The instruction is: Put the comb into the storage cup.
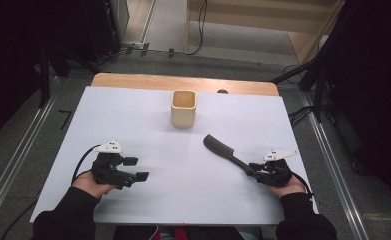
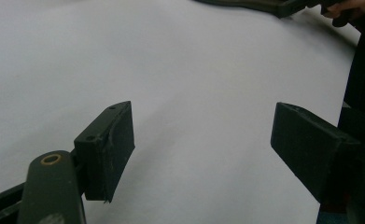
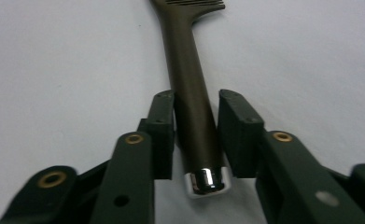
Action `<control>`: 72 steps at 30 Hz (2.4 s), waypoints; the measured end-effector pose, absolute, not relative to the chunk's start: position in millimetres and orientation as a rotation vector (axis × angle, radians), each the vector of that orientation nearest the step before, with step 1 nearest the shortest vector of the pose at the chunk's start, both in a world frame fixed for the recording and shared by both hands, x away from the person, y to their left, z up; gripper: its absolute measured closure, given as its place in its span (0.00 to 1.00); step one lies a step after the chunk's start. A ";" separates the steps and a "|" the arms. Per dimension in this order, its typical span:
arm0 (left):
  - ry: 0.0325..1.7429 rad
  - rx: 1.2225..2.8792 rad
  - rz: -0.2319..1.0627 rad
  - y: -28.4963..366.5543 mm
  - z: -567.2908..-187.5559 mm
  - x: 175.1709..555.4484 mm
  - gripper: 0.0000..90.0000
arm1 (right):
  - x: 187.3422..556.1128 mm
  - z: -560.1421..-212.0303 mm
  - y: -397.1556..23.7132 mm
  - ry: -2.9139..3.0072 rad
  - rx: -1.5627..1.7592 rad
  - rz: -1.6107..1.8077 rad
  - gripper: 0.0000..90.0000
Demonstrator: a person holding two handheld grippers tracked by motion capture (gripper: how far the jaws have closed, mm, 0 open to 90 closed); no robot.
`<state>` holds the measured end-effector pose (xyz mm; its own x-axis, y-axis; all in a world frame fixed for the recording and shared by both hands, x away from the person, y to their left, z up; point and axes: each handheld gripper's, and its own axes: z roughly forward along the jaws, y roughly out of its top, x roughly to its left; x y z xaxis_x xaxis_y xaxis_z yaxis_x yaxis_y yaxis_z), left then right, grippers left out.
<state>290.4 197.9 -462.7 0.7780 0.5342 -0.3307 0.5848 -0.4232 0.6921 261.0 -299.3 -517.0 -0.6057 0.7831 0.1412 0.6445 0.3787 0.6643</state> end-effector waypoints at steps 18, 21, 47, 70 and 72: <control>0.829 2.106 -0.078 196.8 -462.3 290.5 0.24 | 265.2 -513.6 -300.2 2.468 1.342 1.052 0.78; 0.816 2.108 -0.075 195.4 -460.9 289.0 0.24 | 264.1 -511.0 -301.5 2.467 1.357 1.057 0.78; 0.880 2.060 -0.129 195.4 -451.4 295.6 0.27 | 262.5 -464.9 -290.7 2.309 1.419 1.188 0.78; 0.901 2.047 -0.209 170.4 -435.6 312.6 0.27 | 254.9 -437.2 -259.0 2.127 1.550 1.189 0.78; 0.889 2.043 -0.206 168.5 -433.9 313.8 0.27 | 254.9 -435.8 -255.5 2.116 1.537 1.191 0.78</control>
<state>313.8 168.5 -433.9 0.7308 0.5149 -0.4481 0.6594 -0.3628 0.6585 254.9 -255.5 -435.8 -0.4026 0.8831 0.2410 0.6641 0.1006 0.7409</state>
